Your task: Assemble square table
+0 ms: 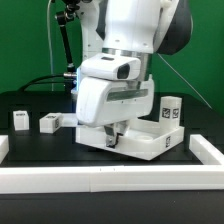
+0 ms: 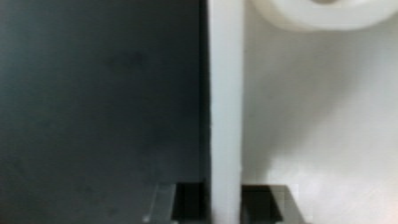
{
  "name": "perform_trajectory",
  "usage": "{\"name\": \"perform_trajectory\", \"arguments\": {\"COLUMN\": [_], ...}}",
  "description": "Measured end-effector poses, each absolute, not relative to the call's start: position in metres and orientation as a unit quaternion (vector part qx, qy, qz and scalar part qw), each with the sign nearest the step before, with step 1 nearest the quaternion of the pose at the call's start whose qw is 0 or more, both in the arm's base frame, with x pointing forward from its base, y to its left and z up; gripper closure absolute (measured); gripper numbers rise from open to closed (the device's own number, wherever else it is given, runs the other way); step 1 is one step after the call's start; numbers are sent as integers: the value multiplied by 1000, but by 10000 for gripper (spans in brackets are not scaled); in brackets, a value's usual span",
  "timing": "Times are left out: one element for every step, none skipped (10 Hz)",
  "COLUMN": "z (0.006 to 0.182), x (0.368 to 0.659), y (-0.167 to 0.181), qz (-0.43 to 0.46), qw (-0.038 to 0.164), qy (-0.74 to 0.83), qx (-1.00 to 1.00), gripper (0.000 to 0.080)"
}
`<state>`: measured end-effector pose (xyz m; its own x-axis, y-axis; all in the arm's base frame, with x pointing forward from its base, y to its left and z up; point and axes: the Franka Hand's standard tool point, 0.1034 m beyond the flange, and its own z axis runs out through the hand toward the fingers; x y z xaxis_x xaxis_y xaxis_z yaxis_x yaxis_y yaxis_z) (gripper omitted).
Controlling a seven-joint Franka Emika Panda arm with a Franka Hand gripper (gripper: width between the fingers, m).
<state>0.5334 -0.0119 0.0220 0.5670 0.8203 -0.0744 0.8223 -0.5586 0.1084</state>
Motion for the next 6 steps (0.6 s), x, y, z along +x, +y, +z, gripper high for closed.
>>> {"name": "perform_trajectory", "arguments": {"z": [22,22,21,22,23,25], "x": [533,534,540,547,554,562], "y": [-13,-11,-1,9,16,28], "qz": [-11,-15,-23,-27,-30,-34], "qw": [68,71,74,76,79,83], "qy": [489,513,558,585,607,644], "qx": [870,856,826,807,790,759], "gripper": [732,732,732,732,733,736]}}
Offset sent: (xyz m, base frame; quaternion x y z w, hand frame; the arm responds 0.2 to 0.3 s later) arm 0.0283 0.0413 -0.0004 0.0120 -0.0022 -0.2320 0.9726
